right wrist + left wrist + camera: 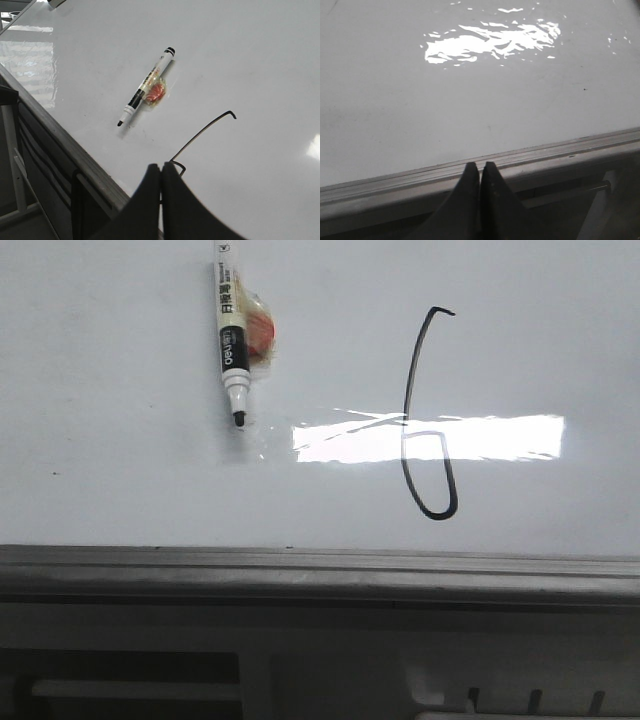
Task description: Write number 6 on whiteboard
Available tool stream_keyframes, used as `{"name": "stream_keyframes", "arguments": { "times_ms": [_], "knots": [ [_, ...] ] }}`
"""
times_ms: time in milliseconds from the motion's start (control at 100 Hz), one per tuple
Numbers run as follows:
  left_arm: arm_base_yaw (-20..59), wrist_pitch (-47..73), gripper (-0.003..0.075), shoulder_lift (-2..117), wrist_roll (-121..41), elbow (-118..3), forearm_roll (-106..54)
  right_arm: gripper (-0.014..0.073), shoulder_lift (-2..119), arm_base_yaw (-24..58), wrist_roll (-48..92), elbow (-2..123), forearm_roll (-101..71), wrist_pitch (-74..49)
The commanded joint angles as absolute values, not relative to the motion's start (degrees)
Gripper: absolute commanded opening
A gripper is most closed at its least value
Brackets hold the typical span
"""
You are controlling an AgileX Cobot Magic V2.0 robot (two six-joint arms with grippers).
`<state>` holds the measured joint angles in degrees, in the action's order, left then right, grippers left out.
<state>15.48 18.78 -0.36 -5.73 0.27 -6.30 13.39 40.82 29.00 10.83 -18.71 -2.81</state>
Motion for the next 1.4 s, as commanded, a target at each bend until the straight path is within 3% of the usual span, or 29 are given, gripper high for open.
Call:
{"name": "stream_keyframes", "arguments": {
  "times_ms": [0,130,270,460,690,870,1390],
  "knots": [
    [15.30,15.89,-0.0019,-2.08,-5.11,2.79,-6.46,-0.0064,13.76,40.43,29.09,10.92,-18.74,2.20],
    [15.30,15.89,-0.0019,-2.08,-5.11,2.79,-6.46,-0.0064,13.76,38.66,28.31,5.21,-18.74,12.44],
    [15.30,15.89,-0.0019,-2.08,-5.11,2.79,-6.46,-0.0064,13.65,30.00,20.10,-0.86,-13.99,18.60],
    [15.30,15.89,-0.0019,-2.08,-5.11,2.79,-6.46,-0.0064,12.05,12.73,-2.80,-2.24,7.14,9.79],
    [15.30,15.89,-0.0019,-2.08,-5.11,2.79,-6.46,-0.0064,3.53,2.87,-3.42,-2.24,7.25,-7.60],
    [15.30,15.89,-0.0019,-2.08,-5.11,2.79,-6.46,-0.0064,-1.19,0.77,-3.42,-2.24,7.25,-18.37],
    [15.30,15.89,-0.0019,-2.08,-5.11,2.79,-6.46,-0.0064,-1.68,0.77,-3.42,-2.24,7.25,-17.81]
  ]
}}
